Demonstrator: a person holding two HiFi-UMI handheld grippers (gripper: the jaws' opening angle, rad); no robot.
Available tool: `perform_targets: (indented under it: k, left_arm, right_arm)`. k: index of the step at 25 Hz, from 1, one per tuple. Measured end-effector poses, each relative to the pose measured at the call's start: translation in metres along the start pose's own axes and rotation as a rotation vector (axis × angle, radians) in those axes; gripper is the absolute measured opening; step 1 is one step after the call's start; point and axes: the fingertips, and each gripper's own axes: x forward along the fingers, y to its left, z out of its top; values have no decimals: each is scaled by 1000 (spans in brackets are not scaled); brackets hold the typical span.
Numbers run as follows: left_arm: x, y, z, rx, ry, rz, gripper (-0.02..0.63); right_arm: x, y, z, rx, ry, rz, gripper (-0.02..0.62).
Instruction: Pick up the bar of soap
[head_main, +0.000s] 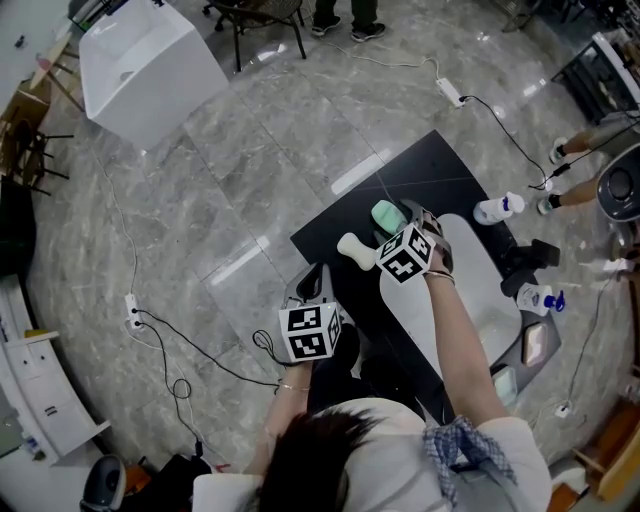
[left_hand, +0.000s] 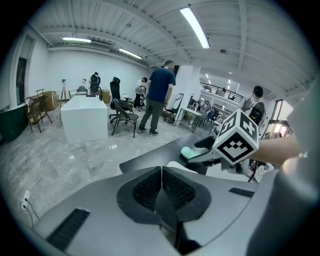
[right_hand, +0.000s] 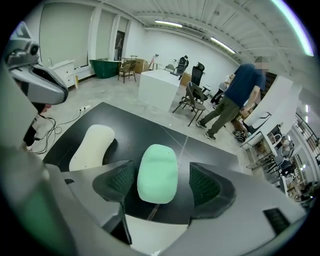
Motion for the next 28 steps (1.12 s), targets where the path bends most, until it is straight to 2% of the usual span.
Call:
perform_targets:
  k: [2, 7, 11, 16, 19, 28]
  left_arm:
    - [-2, 0, 2, 38, -1, 11, 11]
    - [-3, -10, 8, 26, -23, -6, 11]
    - [-6, -24, 7, 59, -23, -27, 11]
    - [-16, -40, 19, 78, -59, -43, 11]
    - [-21, -54, 18, 102, -62, -73, 11]
    - [-36, -100, 17, 133, -98, -138, 11]
  right_arm:
    - [-9, -2, 5, 40, -35, -5, 351]
    - [-44, -12, 17, 131, -145, -10, 351]
    - [-69, -11, 4, 178, -156, 11, 351]
    - [-109, -15, 6, 238, -240, -24, 351]
    - [-129, -7, -1, 269, -264, -16, 351]
    - [-184, 4, -30, 392, -321, -68, 351]
